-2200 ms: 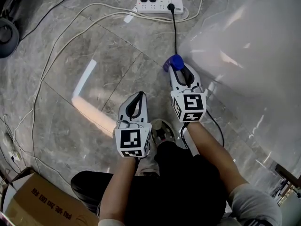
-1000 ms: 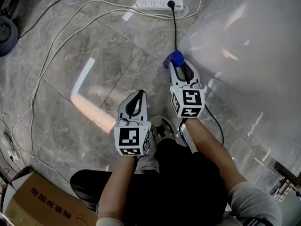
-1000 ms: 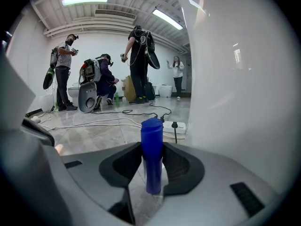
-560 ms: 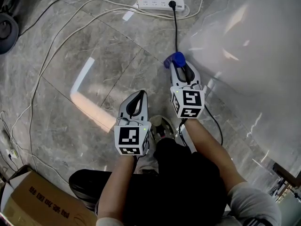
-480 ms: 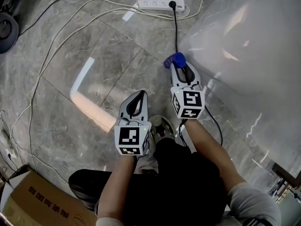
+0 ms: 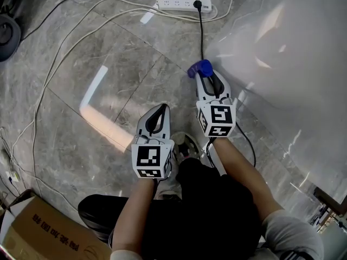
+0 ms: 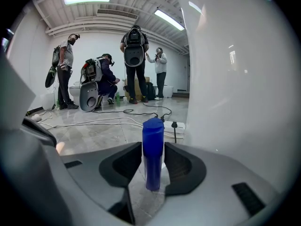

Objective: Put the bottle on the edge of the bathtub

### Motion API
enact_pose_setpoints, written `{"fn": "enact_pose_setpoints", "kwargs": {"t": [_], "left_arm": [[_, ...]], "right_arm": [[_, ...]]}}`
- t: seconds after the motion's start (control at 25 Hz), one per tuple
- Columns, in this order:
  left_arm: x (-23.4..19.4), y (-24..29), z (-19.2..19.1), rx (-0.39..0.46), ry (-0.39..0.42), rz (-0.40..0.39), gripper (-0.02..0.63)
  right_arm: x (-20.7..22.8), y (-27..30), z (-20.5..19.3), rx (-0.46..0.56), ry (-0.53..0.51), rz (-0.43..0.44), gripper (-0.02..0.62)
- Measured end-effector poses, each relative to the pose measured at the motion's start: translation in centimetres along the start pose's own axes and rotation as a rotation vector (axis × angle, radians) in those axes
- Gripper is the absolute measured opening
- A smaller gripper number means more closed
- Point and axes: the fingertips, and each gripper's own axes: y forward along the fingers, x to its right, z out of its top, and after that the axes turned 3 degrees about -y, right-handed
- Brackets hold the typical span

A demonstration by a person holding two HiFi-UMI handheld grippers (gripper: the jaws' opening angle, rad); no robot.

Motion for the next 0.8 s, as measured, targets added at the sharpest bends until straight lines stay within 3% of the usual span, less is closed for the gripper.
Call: {"fn": "enact_pose_setpoints", "kwargs": {"t": [0.8], "left_arm": [[0.4, 0.5, -0.3, -0.006, -0.008, -0.008, 0.011]], "right_arm": [[-0.4, -0.4, -1.0, -0.021, 0.005, 0.042, 0.163]]}}
